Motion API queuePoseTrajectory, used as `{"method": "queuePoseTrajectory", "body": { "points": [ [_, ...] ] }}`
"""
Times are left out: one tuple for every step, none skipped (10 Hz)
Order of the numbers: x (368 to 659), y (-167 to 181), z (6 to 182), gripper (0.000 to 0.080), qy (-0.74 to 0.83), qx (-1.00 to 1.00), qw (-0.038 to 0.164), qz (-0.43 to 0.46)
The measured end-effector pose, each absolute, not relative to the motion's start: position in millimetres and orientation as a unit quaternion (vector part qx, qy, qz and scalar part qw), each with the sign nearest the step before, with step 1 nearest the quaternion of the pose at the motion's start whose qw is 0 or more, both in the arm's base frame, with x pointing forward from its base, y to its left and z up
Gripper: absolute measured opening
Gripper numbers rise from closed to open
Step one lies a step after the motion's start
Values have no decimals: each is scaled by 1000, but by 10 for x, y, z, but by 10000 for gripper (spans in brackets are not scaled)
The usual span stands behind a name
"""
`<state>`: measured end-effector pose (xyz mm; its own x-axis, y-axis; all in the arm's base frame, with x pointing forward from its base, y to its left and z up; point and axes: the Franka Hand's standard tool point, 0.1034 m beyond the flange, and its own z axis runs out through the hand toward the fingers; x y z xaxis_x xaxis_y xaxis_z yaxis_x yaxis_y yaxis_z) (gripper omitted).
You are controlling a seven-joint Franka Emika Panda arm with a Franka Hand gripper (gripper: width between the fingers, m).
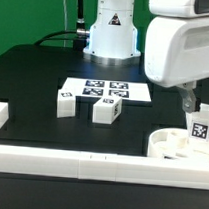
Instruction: Assemble stool
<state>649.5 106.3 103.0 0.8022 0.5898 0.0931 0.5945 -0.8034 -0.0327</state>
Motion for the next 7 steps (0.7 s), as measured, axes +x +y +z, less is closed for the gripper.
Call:
{"method": "queuePoseTrajectory", "body": {
  "points": [
    [6500,1064,1024,649,-345,-937,23,-42],
    [6504,1035,1023,649,-354,-934,23,-42],
    [6506,1022,1022,649,-367,-929,22,-42],
    [6505,1022,1020,649,-366,-930,22,-42],
    [6503,1022,1016,649,-366,-930,22,-42],
    [6480,1022,974,649,-367,-929,23,-37],
    [6466,1032,941,649,-369,-929,24,-36]
  ]
}}
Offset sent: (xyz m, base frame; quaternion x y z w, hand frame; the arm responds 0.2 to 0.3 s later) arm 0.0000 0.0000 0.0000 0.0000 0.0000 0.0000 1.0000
